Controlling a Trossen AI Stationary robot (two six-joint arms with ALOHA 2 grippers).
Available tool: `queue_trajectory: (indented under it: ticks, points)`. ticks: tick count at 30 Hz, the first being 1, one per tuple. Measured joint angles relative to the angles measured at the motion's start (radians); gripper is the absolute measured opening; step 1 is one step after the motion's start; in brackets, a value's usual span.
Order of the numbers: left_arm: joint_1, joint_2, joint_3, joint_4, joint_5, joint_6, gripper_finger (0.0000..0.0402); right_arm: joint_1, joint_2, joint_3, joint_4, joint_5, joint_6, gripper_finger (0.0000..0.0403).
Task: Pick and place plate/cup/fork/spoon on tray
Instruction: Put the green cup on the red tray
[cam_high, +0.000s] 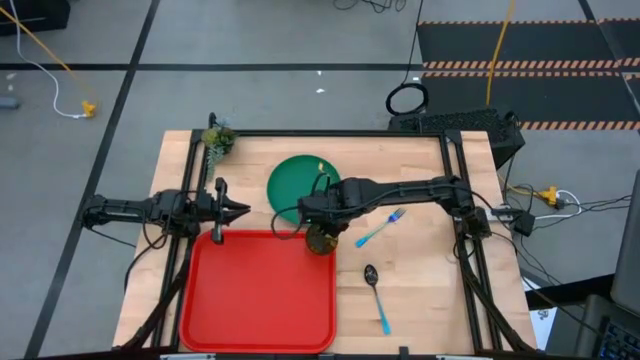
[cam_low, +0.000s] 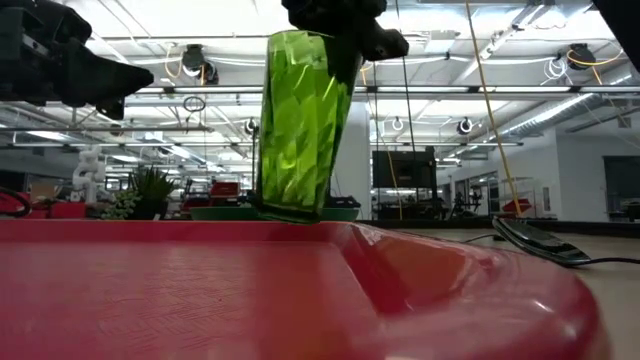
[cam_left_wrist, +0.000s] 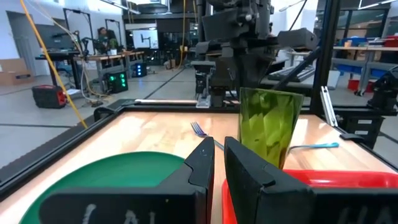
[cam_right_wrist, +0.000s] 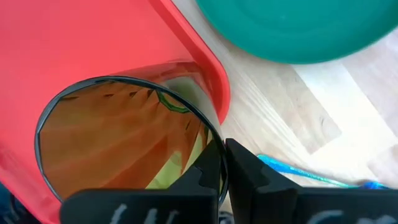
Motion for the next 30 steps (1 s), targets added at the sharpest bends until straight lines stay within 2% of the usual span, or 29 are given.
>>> queue_trajectory:
  ticks: [15,30]
  points:
    - [0.0,0.0,0.001,-0.019,-0.001,0.026,0.0042,-0.003,0.041,0.0,-0.006,-0.05,-0.008,0.0002]
    - [0.0,0.0,0.001,-0.019,-0.023,0.021,0.0042,-0.003,0.041,0.0,0.001,-0.018,-0.026,0.0059]
